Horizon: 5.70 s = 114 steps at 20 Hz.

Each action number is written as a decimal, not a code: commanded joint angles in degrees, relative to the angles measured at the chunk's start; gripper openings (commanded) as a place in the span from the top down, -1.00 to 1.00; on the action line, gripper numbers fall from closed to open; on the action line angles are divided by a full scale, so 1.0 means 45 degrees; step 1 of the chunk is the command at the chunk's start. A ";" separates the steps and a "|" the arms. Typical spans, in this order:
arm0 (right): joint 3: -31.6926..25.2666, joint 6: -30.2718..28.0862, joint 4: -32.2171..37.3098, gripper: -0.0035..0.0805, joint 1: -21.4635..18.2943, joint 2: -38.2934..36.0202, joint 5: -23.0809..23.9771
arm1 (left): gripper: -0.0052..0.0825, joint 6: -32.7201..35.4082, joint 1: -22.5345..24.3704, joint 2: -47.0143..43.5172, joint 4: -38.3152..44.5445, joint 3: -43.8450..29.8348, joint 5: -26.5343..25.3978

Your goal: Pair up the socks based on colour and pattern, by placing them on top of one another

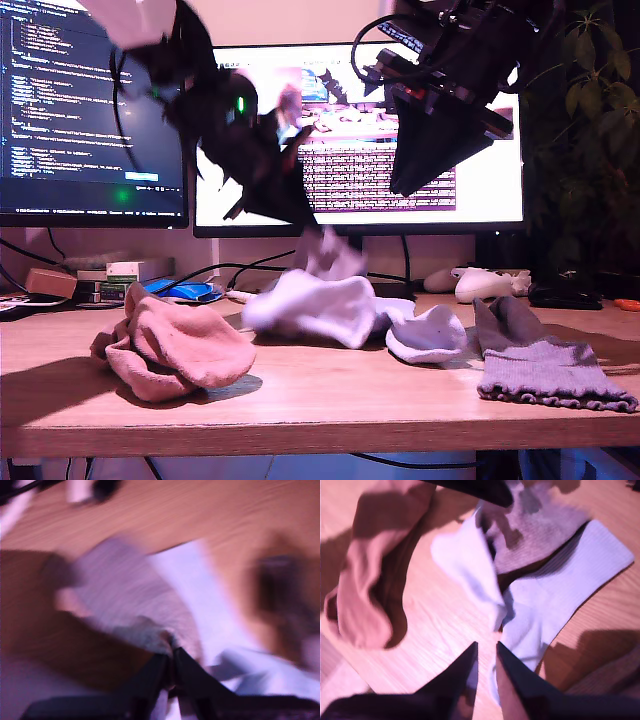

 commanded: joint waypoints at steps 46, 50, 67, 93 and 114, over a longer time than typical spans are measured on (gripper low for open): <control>-0.0185 0.2025 0.0330 0.95 -0.2166 -0.0845 -0.6611 | 0.92 -0.2686 -0.0777 -0.0087 -0.2565 0.5479 0.2093; -0.0185 0.2098 -0.0835 0.95 -0.2166 -0.2186 -0.6450 | 0.92 -0.2535 -0.1044 0.0024 -0.2822 0.5469 0.1909; -0.0185 0.1841 -0.3385 0.95 -0.2482 -0.2948 -0.4138 | 0.94 -0.0185 -0.1608 -0.0573 -0.5707 0.5474 0.1098; -0.3138 0.0452 -0.1379 0.95 -0.2506 -0.7106 -0.0913 | 0.94 0.0709 -0.2560 -0.1875 -0.5780 0.4294 -0.6149; -0.3453 0.1331 -0.1433 0.95 -0.2506 -0.7868 -0.1885 | 0.94 -0.0350 -0.2832 -1.0472 0.4731 -1.3075 -0.6110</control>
